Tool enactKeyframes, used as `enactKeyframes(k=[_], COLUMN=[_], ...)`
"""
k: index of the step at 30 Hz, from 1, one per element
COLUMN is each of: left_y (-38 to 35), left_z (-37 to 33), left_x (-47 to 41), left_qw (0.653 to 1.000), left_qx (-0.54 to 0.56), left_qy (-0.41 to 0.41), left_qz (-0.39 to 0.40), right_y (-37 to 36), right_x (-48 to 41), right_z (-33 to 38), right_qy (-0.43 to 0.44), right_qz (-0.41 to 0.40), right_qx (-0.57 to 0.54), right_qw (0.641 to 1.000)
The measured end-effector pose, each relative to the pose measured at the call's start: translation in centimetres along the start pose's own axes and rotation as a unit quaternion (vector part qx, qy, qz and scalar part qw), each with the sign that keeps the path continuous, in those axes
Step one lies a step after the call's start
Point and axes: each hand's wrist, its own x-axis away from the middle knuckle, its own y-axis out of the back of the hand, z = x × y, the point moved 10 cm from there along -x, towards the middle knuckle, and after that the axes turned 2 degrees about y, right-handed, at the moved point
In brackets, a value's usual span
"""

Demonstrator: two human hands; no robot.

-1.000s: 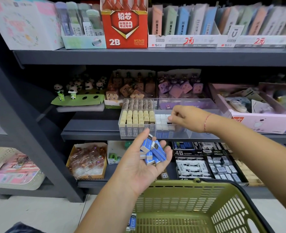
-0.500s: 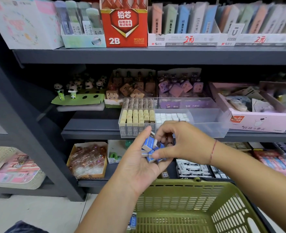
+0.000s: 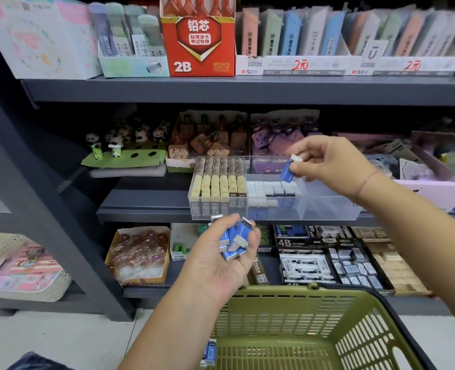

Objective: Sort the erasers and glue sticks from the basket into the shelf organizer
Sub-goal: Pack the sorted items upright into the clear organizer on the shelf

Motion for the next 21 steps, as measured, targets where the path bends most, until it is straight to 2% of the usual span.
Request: enactKeyframes(k=[2,5,8,12,16,21], left_y=[0.0,-0.1,0.1,0.5,0.5,0.4], left_z=[0.0,-0.1,-0.2,-0.5,-0.5,-0.3], left_x=[0.0,0.2,0.2,0.1,0.0,-0.3], left_qw=[1.0,1.0,1.0,0.999,0.999,0.999], left_qx=[0.004,0.01,0.011,0.007,0.006,0.003], left_qy=[-0.004,-0.005,-0.008,-0.018,-0.019,-0.015], left_qz=[-0.006,-0.009,-0.016,-0.028,-0.031,-0.028], right_y=[-0.2,-2.4,-4.4,-5.3,-6.2,-7.1], right_x=[-1.0,-1.4,-1.2,-1.4,-1.6,-1.3], right_z=[-0.5,-0.8,-1.5,-2.6,-3.6,-3.9], right_qy=[0.018,0.043,0.057,0.04,-0.001,-0.034], right_qz=[0.001,0.05,0.085,0.094,0.138,0.195], right_qx=[0.095,0.224,0.294,0.249,0.187,0.234], right_qw=[0.995,0.972,0.95,0.963,0.973,0.952])
